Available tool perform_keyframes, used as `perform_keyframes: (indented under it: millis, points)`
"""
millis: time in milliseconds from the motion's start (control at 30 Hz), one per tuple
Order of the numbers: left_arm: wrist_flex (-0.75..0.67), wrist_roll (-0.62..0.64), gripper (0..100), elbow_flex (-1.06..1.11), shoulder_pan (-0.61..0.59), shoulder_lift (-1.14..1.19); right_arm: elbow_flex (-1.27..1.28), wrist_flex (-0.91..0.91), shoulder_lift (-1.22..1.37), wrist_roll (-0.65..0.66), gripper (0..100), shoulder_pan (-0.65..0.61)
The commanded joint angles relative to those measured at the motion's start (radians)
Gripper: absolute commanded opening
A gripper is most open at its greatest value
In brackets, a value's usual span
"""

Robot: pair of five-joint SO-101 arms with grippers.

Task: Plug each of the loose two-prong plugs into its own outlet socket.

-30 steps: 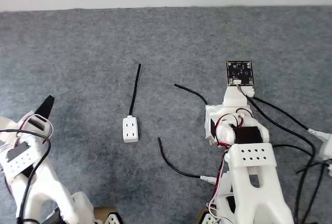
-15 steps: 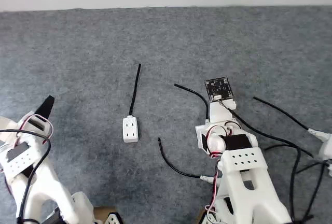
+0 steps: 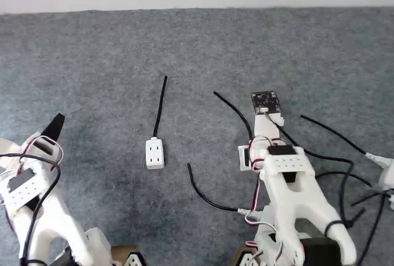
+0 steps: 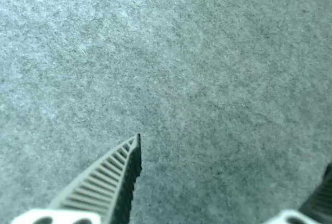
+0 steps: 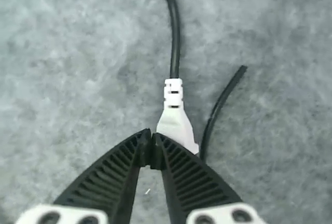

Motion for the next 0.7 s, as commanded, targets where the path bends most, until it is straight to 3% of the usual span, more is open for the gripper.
perform_keyframes:
  millis: [0, 333, 667]
  points:
    - [-0.02, -0.009, 49, -0.01, 0.008, 0.0, -0.052, -0.022, 0.008, 0.009, 0.8, 0.03]
    - [-0.02, -0.009, 49, -0.01, 0.009, 0.0, -0.044, -0.022, -0.139, 0.003, 0.8, 0.054]
    - [-0.02, -0.009, 49, -0.01, 0.009, 0.0, -0.058, -0.027, -0.153, 0.048, 0.9, -0.001]
